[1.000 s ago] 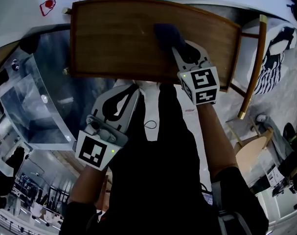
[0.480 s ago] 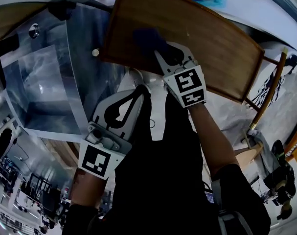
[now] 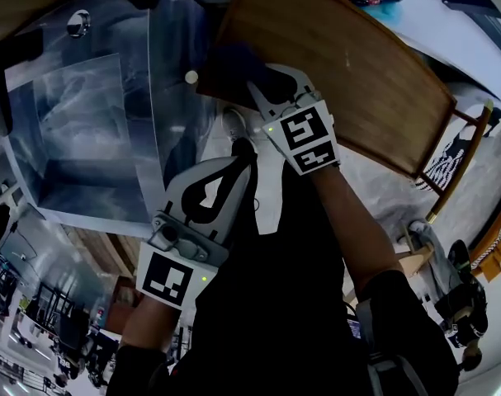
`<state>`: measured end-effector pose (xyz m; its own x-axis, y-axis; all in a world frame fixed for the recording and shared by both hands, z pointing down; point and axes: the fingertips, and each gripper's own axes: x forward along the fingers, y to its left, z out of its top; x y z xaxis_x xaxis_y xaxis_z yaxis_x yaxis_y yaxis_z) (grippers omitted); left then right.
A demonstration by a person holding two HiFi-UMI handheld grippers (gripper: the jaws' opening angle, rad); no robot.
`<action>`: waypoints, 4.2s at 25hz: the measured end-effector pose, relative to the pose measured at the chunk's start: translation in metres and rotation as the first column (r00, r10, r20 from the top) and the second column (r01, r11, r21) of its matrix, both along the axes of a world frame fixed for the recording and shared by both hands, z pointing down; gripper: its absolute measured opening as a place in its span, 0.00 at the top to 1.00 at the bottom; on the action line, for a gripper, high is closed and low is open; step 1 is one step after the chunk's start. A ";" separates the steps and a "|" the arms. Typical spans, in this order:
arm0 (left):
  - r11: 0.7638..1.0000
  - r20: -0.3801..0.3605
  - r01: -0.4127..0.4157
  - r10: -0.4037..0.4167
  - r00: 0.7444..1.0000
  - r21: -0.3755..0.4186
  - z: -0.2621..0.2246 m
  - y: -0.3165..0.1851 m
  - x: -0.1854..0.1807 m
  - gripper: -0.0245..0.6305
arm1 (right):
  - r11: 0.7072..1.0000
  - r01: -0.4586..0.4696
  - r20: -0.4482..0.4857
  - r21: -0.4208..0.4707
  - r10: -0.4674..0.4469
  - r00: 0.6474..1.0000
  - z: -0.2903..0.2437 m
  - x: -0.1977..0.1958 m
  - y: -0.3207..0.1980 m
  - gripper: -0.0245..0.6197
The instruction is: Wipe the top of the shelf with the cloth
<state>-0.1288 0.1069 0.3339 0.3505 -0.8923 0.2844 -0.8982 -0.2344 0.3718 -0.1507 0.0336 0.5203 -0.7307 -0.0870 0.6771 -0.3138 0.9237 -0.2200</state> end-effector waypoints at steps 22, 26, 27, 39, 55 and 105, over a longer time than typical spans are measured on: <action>0.999 0.006 -0.040 0.040 0.999 -0.006 0.010 -0.015 0.028 0.93 | 0.999 -0.038 -0.031 -0.001 0.038 0.999 0.011 0.054 0.001 0.82; 0.998 0.008 -0.069 0.069 0.998 -0.009 0.012 -0.020 0.048 0.93 | 0.997 -0.071 -0.038 0.004 0.071 0.997 0.011 0.081 -0.005 0.82; 0.997 0.007 -0.077 0.077 0.997 -0.009 0.012 -0.022 0.054 0.93 | 0.997 -0.080 -0.041 0.005 0.080 0.996 0.011 0.088 -0.006 0.82; 0.988 0.009 -0.157 0.157 0.988 -0.011 0.012 -0.039 0.105 0.93 | 0.985 -0.172 -0.058 0.009 0.172 0.983 0.012 0.156 -0.022 0.82; 0.967 0.008 -0.256 0.256 0.967 -0.014 0.010 -0.054 0.173 0.93 | 0.957 -0.290 -0.093 0.013 0.290 0.952 0.012 0.254 -0.034 0.82; 0.895 0.038 -0.446 0.446 0.894 0.013 -0.006 -0.090 0.299 0.93 | 0.838 -0.541 -0.220 0.072 0.542 0.811 0.006 0.442 -0.054 0.82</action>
<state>0.1699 0.0168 0.3283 0.7039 -0.6503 0.2856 -0.7091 -0.6207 0.3345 0.2918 -0.0205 0.5267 -0.3944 -0.4284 0.8130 -0.8031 0.5907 -0.0783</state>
